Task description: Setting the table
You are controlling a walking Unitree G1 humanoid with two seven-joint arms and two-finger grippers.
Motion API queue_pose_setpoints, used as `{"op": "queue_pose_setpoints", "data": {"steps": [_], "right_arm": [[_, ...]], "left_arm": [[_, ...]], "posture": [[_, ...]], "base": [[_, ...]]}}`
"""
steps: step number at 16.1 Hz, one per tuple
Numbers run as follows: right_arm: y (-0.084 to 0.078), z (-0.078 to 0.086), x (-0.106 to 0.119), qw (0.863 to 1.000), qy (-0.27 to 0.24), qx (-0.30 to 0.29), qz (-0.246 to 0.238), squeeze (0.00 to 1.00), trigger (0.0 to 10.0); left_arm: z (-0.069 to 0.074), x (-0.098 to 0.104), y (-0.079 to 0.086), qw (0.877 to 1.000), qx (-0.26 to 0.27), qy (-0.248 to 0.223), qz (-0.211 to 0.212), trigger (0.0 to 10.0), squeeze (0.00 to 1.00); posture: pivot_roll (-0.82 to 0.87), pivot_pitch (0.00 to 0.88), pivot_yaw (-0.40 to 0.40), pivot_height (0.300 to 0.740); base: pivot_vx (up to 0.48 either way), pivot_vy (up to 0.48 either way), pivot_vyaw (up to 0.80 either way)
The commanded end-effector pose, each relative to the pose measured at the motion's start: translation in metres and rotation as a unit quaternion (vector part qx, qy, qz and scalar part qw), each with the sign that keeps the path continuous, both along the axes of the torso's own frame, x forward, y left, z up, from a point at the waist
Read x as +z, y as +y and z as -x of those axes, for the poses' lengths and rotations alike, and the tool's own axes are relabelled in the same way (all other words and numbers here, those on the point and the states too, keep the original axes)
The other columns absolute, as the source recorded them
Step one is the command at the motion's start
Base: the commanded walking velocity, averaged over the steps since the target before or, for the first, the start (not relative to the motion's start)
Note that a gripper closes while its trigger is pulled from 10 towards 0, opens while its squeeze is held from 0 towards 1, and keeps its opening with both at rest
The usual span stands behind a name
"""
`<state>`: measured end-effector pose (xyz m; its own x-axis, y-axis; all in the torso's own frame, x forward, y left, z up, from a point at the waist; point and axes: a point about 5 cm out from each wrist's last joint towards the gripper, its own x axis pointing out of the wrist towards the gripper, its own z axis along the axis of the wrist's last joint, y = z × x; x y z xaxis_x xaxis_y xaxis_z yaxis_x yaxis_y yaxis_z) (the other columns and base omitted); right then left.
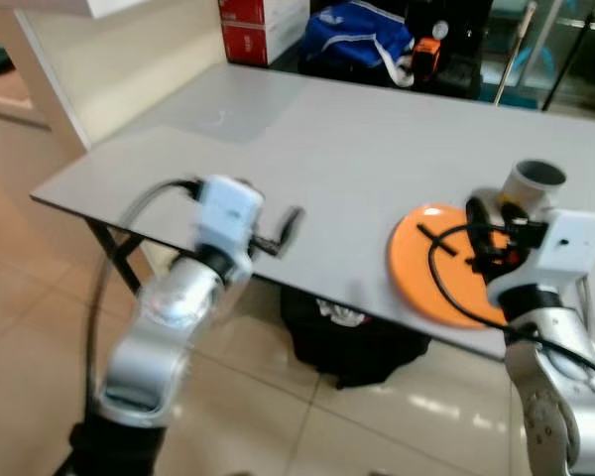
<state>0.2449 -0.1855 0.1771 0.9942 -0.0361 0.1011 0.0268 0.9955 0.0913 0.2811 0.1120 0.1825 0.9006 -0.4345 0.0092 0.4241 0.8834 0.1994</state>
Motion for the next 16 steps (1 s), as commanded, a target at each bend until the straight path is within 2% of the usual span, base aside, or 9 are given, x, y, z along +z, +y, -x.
{"op": "queue_pose_setpoints", "data": {"steps": [1,6,14,16], "right_arm": [[0.007,-0.003,0.003,1.0,-0.009,0.015,-0.005,0.0,10.0],[0.01,-0.005,0.0,1.0,-0.004,0.027,-0.005,0.0,10.0],[0.014,-0.004,-0.008,1.0,0.01,0.026,-0.012,0.0,10.0],[0.014,-0.005,-0.009,1.0,0.013,0.025,-0.014,0.0,10.0]], "left_arm": [[-0.001,0.004,0.01,1.0,0.018,-0.011,-0.011,10.0,0.0],[0.001,0.003,0.013,0.999,0.028,-0.012,-0.009,10.0,0.0],[0.001,0.005,0.015,0.999,0.032,-0.012,0.001,10.0,0.0],[0.001,0.005,0.015,0.999,0.032,-0.013,0.001,10.0,0.0]], "posture": [[0.03,0.024,0.025,0.74],[0.04,0.017,0.013,0.74],[0.04,0.018,0.022,0.74],[0.04,0.02,0.023,0.74]], "base": [[0.0,0.48,-0.8],[0.0,0.48,-0.8],[0.0,0.48,0.0],[0.0,0.48,-0.43]]}}
